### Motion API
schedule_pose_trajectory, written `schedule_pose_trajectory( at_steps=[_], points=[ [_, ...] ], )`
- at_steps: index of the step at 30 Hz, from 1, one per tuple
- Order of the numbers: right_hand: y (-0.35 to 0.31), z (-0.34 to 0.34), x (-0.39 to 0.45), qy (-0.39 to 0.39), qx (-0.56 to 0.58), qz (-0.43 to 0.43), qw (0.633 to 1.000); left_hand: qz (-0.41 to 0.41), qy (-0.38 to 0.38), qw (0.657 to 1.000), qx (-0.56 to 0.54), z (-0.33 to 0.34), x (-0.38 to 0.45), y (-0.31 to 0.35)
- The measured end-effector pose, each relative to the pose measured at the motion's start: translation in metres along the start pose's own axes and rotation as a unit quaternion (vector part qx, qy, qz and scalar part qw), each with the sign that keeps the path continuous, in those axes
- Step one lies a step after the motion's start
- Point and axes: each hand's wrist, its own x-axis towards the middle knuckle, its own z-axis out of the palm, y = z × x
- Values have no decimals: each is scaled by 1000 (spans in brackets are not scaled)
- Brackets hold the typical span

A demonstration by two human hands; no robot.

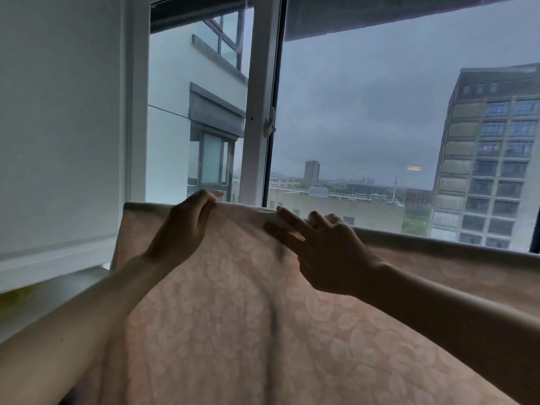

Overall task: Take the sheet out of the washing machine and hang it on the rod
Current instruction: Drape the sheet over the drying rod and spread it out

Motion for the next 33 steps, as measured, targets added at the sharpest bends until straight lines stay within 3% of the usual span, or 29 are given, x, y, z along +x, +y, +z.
schedule_pose_trajectory(
  at_steps=[2,5,7,12,21,33],
  points=[
    [4,-2,1,3,5,-8,1000,35,11,999,27,-6,-13,-6],
    [2,-1,3,-4,1,-21,1000,126,-79,978,149,-4,-23,-35],
    [-3,0,4,-14,6,-25,1000,136,-110,971,164,0,-26,-48],
    [-8,-7,3,-27,36,-16,999,179,-94,958,205,9,-28,-50],
    [-18,-8,28,-36,42,-4,998,202,-83,931,291,12,-25,-52],
    [-50,1,58,-54,-28,17,998,149,-81,930,326,2,-18,-85]
  ],
)
